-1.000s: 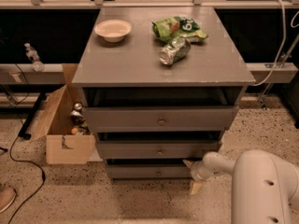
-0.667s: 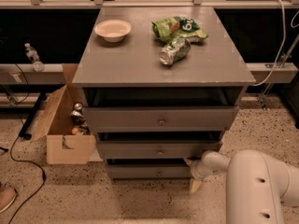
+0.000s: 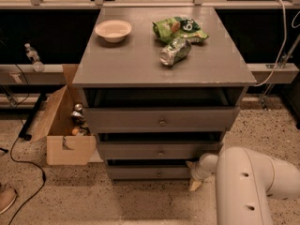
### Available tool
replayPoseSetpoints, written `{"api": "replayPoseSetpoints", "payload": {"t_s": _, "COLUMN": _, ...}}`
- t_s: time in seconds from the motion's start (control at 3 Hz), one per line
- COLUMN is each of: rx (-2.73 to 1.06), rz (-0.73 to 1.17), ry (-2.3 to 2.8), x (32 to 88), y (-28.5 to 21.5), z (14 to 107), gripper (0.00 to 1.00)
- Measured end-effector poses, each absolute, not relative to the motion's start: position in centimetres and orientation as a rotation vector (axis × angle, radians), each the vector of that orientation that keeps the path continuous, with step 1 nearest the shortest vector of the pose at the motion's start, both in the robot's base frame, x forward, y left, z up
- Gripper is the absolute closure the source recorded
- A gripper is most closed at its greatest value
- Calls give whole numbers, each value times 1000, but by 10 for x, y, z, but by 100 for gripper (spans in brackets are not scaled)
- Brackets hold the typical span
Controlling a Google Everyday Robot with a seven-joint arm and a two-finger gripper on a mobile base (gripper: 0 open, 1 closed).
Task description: Open bottom drawer
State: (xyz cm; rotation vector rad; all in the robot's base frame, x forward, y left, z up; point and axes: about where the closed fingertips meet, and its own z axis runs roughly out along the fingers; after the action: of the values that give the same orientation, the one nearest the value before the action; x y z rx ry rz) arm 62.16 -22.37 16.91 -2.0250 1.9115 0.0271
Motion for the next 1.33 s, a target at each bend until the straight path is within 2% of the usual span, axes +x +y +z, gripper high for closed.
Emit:
{"api": "replayPoseSetpoints", "payload": {"t_s": 0.67, "rx": -2007, "rz": -23, "ry": 1963, "x": 607, "y": -241, "z": 174, "gripper": 63}}
{"api": "replayPoseSetpoints", "payload": {"t_s": 1.0, "rx": -2007, "rz": -23, "ry": 1963, "x": 607, "y": -241, "z": 184, "gripper": 94}}
{"api": "replayPoseSetpoints", "payload": {"t_s": 1.33, "rx": -2007, "rz": -23, "ry": 1963, "x": 607, "y": -241, "z": 189, "gripper": 100}}
